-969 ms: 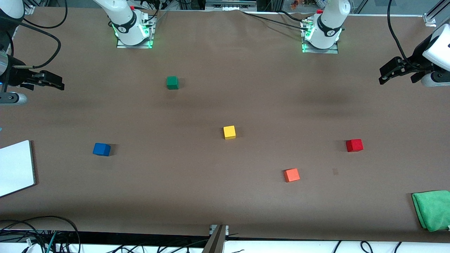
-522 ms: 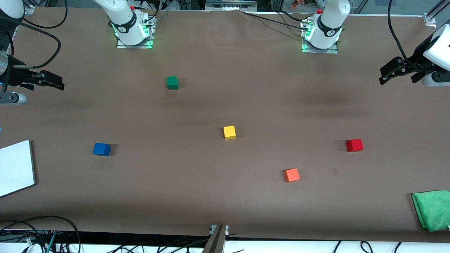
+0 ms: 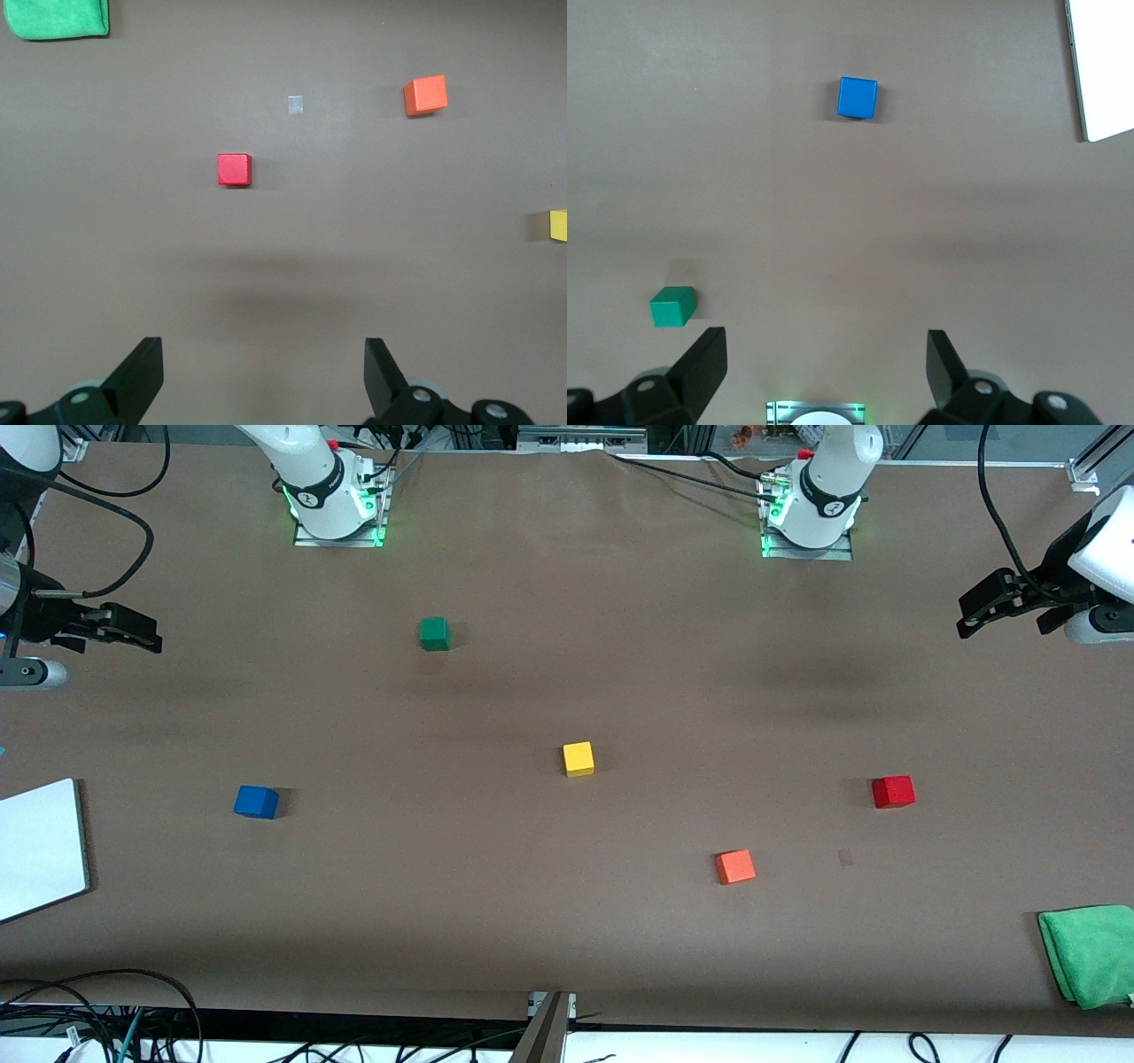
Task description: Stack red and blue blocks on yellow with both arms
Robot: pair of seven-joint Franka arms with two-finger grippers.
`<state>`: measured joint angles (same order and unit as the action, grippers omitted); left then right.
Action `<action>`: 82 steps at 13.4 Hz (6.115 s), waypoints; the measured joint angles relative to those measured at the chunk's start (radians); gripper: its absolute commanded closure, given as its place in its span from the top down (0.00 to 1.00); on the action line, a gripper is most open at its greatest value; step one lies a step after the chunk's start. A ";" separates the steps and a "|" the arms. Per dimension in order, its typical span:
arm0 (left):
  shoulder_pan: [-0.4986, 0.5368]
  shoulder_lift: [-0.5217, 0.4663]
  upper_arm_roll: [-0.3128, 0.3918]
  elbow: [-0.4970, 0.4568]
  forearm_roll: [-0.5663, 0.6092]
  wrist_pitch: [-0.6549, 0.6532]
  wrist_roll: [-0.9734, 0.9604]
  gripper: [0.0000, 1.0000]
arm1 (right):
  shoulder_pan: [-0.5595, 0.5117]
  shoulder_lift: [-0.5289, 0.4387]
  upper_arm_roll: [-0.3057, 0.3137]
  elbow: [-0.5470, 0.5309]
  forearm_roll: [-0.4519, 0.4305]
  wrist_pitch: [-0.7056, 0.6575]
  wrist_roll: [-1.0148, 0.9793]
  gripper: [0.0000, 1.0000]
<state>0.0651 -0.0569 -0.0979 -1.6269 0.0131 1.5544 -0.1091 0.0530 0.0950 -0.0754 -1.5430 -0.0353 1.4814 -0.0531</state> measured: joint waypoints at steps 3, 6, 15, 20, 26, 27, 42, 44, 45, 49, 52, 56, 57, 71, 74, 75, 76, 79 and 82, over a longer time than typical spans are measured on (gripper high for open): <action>0.000 0.001 0.003 0.000 0.000 0.000 0.000 1.00 | 0.000 0.000 0.000 0.000 0.000 0.002 0.000 1.00; 0.000 0.001 0.004 0.000 0.000 0.000 0.000 1.00 | 0.000 0.000 0.000 0.000 0.000 0.002 0.000 1.00; 0.000 0.001 0.004 0.000 0.000 0.000 0.000 1.00 | -0.001 0.005 0.000 0.000 0.000 0.003 0.000 1.00; -0.001 0.001 -0.002 0.000 -0.001 0.000 0.001 1.00 | -0.001 0.010 0.000 0.000 0.000 0.003 0.000 1.00; -0.011 0.000 -0.062 0.003 -0.002 -0.013 0.000 1.00 | -0.001 0.057 0.000 0.001 0.000 0.026 0.000 1.00; -0.011 0.001 -0.060 0.004 -0.002 -0.013 0.000 1.00 | -0.001 0.069 0.001 0.001 0.000 0.037 0.000 1.00; 0.052 0.098 -0.022 0.039 0.038 -0.103 0.002 1.00 | -0.018 0.156 -0.005 0.009 0.000 0.134 0.001 1.00; 0.050 0.123 -0.033 0.059 0.072 -0.104 0.002 1.00 | -0.022 0.163 -0.005 0.011 0.000 0.149 0.001 1.00; 0.048 0.138 -0.039 0.066 0.085 -0.104 0.002 1.00 | -0.022 0.165 -0.005 0.011 0.000 0.154 0.001 1.00; 0.052 0.229 -0.031 0.093 0.099 -0.104 0.002 1.00 | -0.022 0.170 -0.005 0.013 0.000 0.178 0.001 1.00; 0.072 0.275 -0.028 0.104 0.100 -0.087 0.003 1.00 | -0.022 0.171 -0.005 0.014 0.000 0.182 0.000 1.00; 0.087 0.318 -0.026 0.055 0.100 0.044 0.006 1.00 | -0.022 0.171 -0.005 0.014 0.000 0.188 0.000 1.00; 0.094 0.337 -0.026 0.044 0.100 0.071 0.006 1.00 | -0.022 0.171 -0.005 0.014 0.000 0.195 0.000 1.00; 0.145 0.640 -0.026 -0.063 0.100 0.584 0.012 1.00 | -0.043 0.235 -0.006 0.014 0.000 0.280 0.000 1.00; 0.145 0.692 -0.025 -0.063 0.100 0.668 0.013 1.00 | -0.043 0.280 -0.005 0.013 0.000 0.338 0.000 1.00; 0.146 0.708 -0.024 -0.063 0.100 0.695 0.013 1.00 | -0.043 0.299 -0.004 0.013 0.000 0.361 0.000 1.00; 0.147 0.724 -0.024 -0.063 0.100 0.718 0.013 1.00 | -0.042 0.321 -0.004 0.012 0.000 0.384 0.000 1.00; 0.151 0.750 -0.023 -0.063 0.100 0.731 0.013 1.00 | -0.042 0.379 -0.003 0.012 0.000 0.438 0.000 1.00; 0.162 0.754 -0.023 -0.064 0.100 0.693 0.014 1.00 | -0.040 0.446 -0.003 0.010 0.000 0.517 0.001 1.00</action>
<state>0.2273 0.6971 -0.1212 -1.6909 0.1131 2.2472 -0.0952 0.0126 0.5410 -0.0781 -1.5334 -0.0351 1.9984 -0.0524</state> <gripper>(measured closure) 0.000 0.000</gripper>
